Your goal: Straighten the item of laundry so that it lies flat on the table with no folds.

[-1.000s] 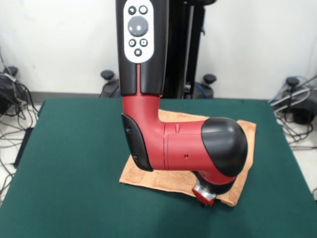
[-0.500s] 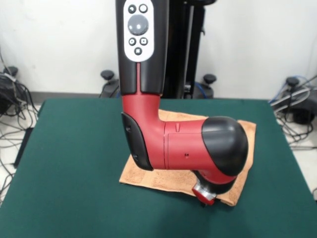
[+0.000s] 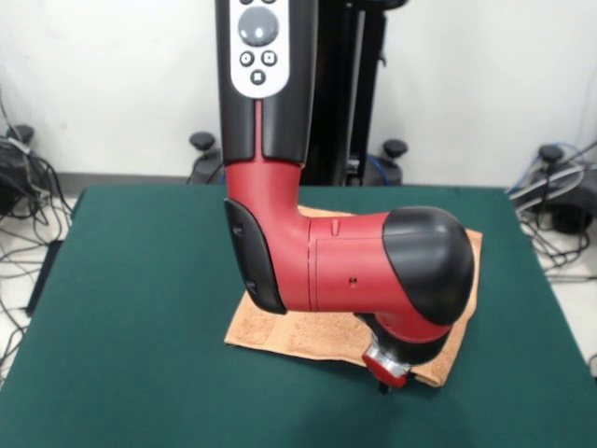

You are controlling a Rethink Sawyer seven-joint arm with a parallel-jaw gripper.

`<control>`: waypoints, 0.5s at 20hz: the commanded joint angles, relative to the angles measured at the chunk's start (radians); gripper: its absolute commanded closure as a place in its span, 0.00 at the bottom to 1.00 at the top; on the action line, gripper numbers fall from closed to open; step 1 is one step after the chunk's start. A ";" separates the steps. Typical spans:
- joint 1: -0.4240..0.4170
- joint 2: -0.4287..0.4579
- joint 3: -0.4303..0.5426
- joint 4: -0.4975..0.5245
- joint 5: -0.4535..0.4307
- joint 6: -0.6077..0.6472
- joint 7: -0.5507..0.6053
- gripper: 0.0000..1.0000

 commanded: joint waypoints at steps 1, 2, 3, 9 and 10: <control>0.006 -0.004 -0.001 0.072 0.015 0.005 0.204 0.00; 0.005 -0.003 -0.001 0.073 0.013 0.001 0.203 0.00; 0.005 -0.001 -0.001 0.070 0.013 -0.001 0.204 0.00; 0.006 0.014 0.001 0.052 0.009 -0.009 0.204 0.00; 0.005 0.010 -0.001 0.058 0.008 -0.007 0.204 0.00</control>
